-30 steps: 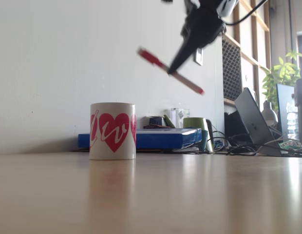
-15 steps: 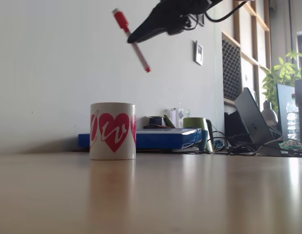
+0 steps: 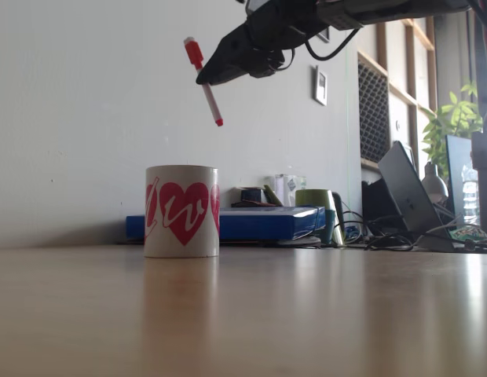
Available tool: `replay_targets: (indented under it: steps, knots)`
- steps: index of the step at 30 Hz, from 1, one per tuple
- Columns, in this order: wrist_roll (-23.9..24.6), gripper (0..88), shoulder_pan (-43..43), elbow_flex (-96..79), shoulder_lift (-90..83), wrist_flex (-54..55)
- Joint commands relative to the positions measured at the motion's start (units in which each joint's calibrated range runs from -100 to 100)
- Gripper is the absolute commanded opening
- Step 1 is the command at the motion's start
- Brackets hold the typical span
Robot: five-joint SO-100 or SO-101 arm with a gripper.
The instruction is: Grab the pen and place it in the cup.
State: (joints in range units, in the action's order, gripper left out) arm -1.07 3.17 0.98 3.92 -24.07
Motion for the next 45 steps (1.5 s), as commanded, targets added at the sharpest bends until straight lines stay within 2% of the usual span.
replay_targets:
  steps: [1,8,14,22,39,45]
  knots:
    - [1.7,1.0,-0.3,2.3,0.8,2.1]
    - [6.3,1.0,-2.8,0.4,1.1,2.1]
    - [6.4,1.0,-4.0,-4.4,0.7,3.1]
    - [6.0,1.0,-4.0,-17.3,-2.3,15.2]
    - [5.8,1.9,-5.8,-18.6,0.6,19.9]
    - [5.8,16.6,-5.7,-18.7,0.7,19.7]
